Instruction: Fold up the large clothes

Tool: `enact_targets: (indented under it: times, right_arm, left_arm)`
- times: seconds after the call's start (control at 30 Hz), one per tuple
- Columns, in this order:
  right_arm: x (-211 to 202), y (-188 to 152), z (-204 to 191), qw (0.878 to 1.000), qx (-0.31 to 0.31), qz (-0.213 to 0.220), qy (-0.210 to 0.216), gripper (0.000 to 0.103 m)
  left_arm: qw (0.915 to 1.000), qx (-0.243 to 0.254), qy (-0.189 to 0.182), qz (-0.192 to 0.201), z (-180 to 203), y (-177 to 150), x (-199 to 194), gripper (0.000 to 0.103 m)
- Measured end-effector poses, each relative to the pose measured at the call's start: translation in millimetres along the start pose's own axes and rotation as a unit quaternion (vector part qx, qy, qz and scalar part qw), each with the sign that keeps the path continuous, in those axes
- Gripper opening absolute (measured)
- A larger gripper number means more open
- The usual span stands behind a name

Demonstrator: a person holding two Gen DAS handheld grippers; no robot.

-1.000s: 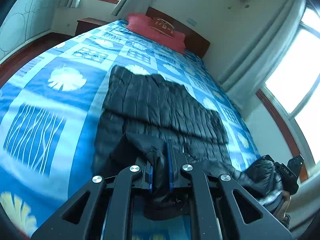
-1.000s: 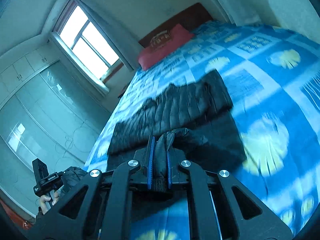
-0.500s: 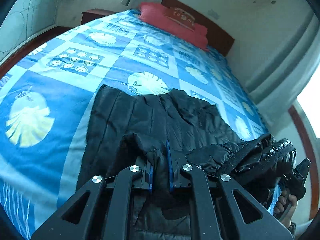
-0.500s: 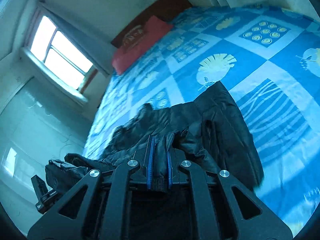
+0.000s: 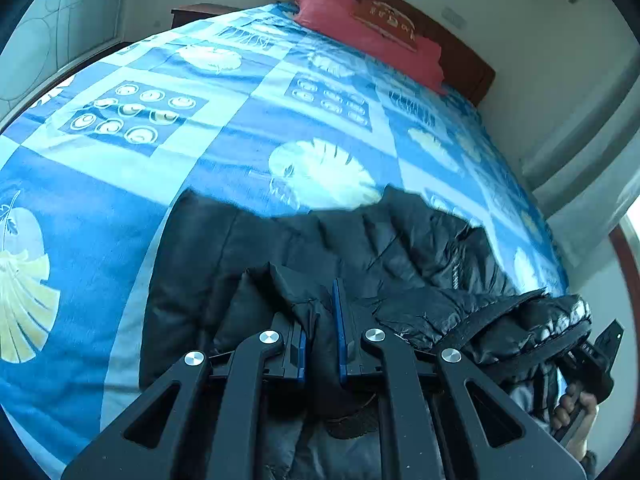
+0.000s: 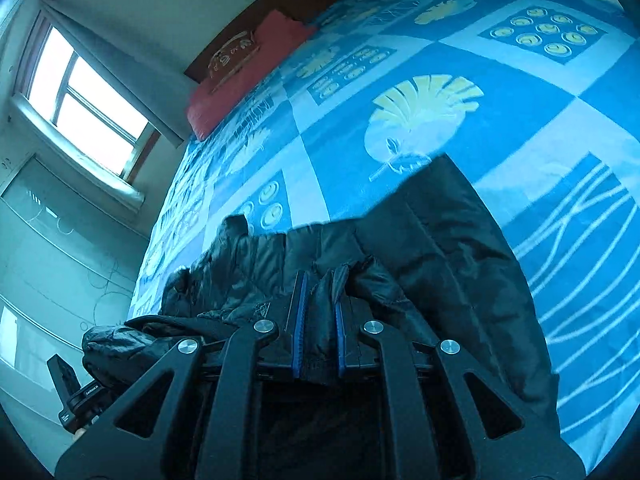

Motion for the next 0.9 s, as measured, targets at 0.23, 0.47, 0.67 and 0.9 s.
enact_targets:
  times: [0.23,0.47,0.67,0.9]
  right_arm:
    - [-25,15,-4,0.999,0.018,0.026,0.033,0.037]
    - [-50,29,-5,0.997,0.004,0.071,0.018,0.079]
    - [-22,9,-37,0.993,-0.101,0.044,-0.04,0.067]
    - [34,-3,-56,0.975,-0.194,0.016,-0.11,0.062]
  left_arm:
    - [0.9976,-0.048,-0.046,0.016,5,14,-20,0.025]
    - [0.9895,-0.104,-0.066,0.075,2,33,-49,0.069]
    - [0.9974,-0.032,-0.022,0.061,20,27,-39,0.07]
    - [0.9955,0.052,0.065,0.046,21,23,8,0.07]
Point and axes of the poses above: each gripper's, at about its wrist camera, not at the fingertips, and x roughly the way its jaws point, z to its right, y to its top, the point moved 10 cm from there along x, roughly the way its jaws point, and after that the axes turned 4 degrees about -y, right-handed, at the moved point
